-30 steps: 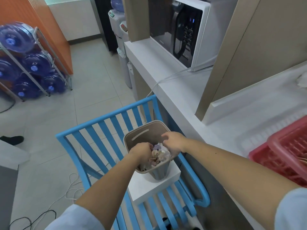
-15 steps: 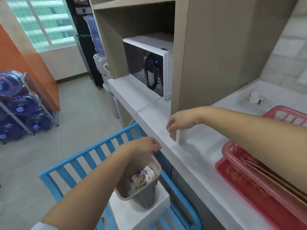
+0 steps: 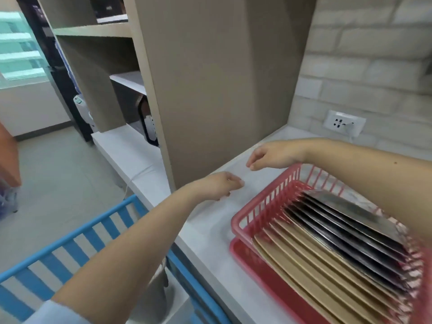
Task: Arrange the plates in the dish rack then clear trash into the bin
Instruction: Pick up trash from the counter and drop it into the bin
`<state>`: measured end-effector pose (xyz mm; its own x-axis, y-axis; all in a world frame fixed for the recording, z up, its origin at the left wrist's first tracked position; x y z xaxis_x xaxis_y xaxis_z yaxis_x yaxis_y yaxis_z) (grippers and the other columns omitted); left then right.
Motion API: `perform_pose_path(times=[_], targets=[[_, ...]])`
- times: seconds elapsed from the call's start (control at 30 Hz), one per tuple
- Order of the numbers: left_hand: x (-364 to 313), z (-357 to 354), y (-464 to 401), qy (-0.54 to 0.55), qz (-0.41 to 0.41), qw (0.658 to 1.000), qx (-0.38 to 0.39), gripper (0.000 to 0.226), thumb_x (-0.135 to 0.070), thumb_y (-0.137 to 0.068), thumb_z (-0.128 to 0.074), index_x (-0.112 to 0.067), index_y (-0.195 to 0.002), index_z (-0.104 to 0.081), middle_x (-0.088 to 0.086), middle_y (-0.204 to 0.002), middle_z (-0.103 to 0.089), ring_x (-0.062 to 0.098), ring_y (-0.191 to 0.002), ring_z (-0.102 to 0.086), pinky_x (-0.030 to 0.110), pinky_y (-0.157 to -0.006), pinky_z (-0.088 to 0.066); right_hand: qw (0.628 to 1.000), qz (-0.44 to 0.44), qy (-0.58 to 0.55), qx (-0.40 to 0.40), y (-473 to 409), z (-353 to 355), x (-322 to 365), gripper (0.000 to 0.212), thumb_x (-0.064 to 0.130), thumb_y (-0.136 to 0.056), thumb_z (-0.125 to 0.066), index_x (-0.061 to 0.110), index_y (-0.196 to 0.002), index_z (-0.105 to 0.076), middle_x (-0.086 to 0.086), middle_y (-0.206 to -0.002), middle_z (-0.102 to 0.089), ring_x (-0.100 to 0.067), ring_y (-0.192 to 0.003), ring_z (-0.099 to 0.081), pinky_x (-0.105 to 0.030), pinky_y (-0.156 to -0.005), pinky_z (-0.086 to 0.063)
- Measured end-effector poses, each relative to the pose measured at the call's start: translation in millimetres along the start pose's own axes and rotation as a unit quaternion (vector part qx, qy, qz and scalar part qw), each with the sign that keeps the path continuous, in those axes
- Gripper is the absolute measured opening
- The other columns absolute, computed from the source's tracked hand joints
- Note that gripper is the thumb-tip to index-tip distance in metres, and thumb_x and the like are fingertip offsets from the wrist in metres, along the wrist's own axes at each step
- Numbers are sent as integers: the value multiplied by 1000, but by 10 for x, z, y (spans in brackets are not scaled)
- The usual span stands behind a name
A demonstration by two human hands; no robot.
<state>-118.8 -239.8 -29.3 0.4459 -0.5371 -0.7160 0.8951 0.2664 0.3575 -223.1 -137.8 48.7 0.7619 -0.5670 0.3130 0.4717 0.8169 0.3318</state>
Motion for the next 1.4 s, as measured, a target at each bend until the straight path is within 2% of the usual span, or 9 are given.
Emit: perform_pose_path(times=[0.27, 0.57, 0.7, 0.77, 0.87, 0.97, 1.17, 1.3, 1.4], targets=[[-519, -38, -818, -24, -51, 997, -45, 53, -46, -99, -49, -21, -145, -44, -2, -149, -43, 20, -131, -46, 28, -100, -39, 991, -113, -24, -63, -107, 213, -910, 40, 26, -97, -53, 17, -136, -53, 1, -144, -49, -18, -130, -45, -20, -96, -30], [-741, -107, -1890, -60, -109, 992, -33, 54, -44, -97, -50, -19, -144, -43, 2, -149, -43, 20, -129, -48, 31, -106, -39, 948, -270, -48, -161, -508, 405, -1786, 38, 23, -92, -58, 3, -123, -62, -13, -133, -58, -30, -121, -54, -38, -101, -45], [-799, -218, -2313, -88, -127, 988, -30, 52, -45, -98, -48, -20, -143, -46, 4, -150, -40, 21, -130, -48, 26, -93, -38, 936, -311, -69, -152, -720, 336, -2040, 34, 25, -89, -61, 0, -112, -65, -15, -118, -64, -24, -87, -53, -26, -59, -39], [-816, -285, -2493, -89, -131, 987, -36, 50, -40, -98, -48, -18, -143, -44, 6, -151, -35, 23, -128, -49, 29, -94, -41, 931, -326, -81, -140, -816, 295, -2135, 31, 25, -89, -61, 0, -108, -65, -14, -104, -63, -21, -80, -48, -25, -53, -33], [-859, -395, -2799, -141, -141, 979, -42, 49, -33, -98, -48, -18, -144, -42, 9, -149, -32, 28, -128, -47, 36, -101, -43, 920, -352, -96, -143, -943, 269, -2297, 19, 23, -89, -61, 6, -80, -58, -5, -76, -52, -17, -63, -44, -25, -51, -32], [-890, -504, -3037, -216, -159, 962, -49, 50, -29, -98, -48, -17, -145, -41, 12, -147, -31, 31, -133, -36, 38, -105, -38, 914, -362, -105, -151, -1047, 238, -2424, 33, 18, -88, -61, 11, -63, -41, -2, -64, -40, -15, -54, -38, -25, -48, -29], [-986, -700, -3514, -248, -186, 948, -69, 53, -22, -93, -51, -23, -143, -36, 3, -155, -16, 29, -131, -31, 40, -98, -42, 907, -376, -111, -152, -1115, 197, -2694, 30, 11, -91, -53, 11, -63, -40, -3, -62, -40, -16, -52, -36, -24, -46, -26], [-1063, -844, -3765, -307, -197, 930, -55, 66, -28, -94, -52, -25, -152, -21, -4, -162, -1, 29, -148, -5, 42, -111, -29, 903, -382, -124, -152, -1149, 195, -2873, 16, 9, -91, -49, 10, -74, -48, -3, -71, -45, -15, -54, -38, -22, -47, -27], [-1074, -925, -3904, -362, -200, 910, -43, 75, -36, -92, -51, -33, -154, -9, -11, -163, 7, 34, -148, 9, 46, -116, -17, 908, -373, -131, -139, -1156, 169, -2942, 17, 11, -90, -47, 6, -83, -61, -3, -87, -61, -21, -73, -59, -24, -60, -47]])
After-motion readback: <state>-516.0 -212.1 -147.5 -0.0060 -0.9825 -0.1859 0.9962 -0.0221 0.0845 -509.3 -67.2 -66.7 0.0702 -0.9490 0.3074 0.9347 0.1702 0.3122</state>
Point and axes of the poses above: each hand's wrist, its own y-axis away from the middle knuckle, its own z-axis out of the back of the hand, x = y × z, the point moved 5 cm from there along -y, towards the middle knuckle
